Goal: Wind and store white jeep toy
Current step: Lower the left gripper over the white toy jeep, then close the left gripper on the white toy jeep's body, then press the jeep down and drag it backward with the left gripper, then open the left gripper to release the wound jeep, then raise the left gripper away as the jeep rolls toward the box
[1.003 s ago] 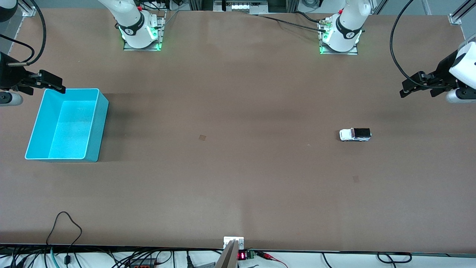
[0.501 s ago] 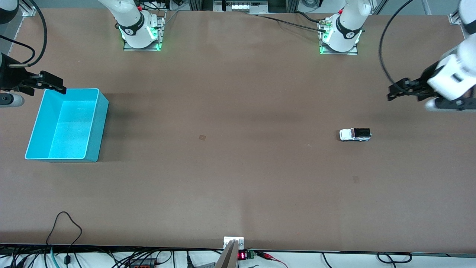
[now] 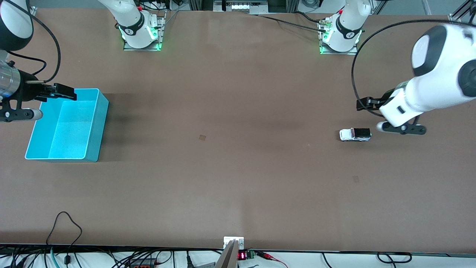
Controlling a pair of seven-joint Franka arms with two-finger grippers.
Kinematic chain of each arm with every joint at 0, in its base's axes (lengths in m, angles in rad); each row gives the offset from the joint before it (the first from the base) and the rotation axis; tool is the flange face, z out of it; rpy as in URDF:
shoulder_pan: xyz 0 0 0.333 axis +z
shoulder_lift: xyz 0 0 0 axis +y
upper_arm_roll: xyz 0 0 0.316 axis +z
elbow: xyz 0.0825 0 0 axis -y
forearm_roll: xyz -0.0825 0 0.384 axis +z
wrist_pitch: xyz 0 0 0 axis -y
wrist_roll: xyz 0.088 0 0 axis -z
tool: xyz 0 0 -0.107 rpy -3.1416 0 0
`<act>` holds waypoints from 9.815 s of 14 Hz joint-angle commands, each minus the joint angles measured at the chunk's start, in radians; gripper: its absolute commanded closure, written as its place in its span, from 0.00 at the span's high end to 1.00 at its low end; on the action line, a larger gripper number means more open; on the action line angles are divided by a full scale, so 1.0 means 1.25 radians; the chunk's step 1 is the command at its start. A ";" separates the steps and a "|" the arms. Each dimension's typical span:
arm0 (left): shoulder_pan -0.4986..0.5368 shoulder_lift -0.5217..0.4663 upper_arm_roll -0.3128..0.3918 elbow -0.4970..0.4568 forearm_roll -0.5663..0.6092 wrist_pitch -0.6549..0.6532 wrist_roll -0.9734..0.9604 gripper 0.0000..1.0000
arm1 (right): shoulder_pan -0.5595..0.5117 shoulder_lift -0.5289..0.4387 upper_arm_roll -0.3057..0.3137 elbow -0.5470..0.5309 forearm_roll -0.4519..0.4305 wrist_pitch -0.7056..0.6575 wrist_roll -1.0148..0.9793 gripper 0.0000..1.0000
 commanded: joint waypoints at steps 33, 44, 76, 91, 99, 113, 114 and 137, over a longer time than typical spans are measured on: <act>0.124 0.142 0.000 -0.373 0.177 0.649 1.275 1.00 | -0.009 0.011 0.001 0.005 0.002 -0.078 -0.001 1.00; 0.125 0.150 0.001 -0.373 0.177 0.660 1.275 0.68 | -0.009 0.012 0.001 0.005 0.002 -0.078 -0.002 1.00; 0.140 0.207 0.010 -0.366 0.176 0.700 1.264 0.26 | -0.023 0.018 0.001 0.005 0.002 -0.080 -0.003 1.00; 0.220 0.232 0.039 -0.351 0.279 0.700 1.271 0.24 | -0.021 0.018 0.001 0.005 0.002 -0.081 -0.002 1.00; 0.306 0.260 0.039 -0.323 0.350 0.700 1.276 0.24 | -0.021 0.018 0.001 0.005 0.002 -0.081 -0.002 1.00; 0.381 0.195 0.007 -0.294 0.401 0.679 1.304 1.00 | -0.021 0.018 0.001 0.003 0.002 -0.083 -0.002 1.00; 0.381 0.171 -0.007 -0.294 0.381 0.637 1.304 1.00 | -0.021 0.018 0.001 0.003 0.002 -0.083 -0.002 1.00; 0.140 0.137 -0.081 -0.227 0.173 0.543 0.990 1.00 | -0.021 0.018 0.001 0.003 0.002 -0.083 -0.002 1.00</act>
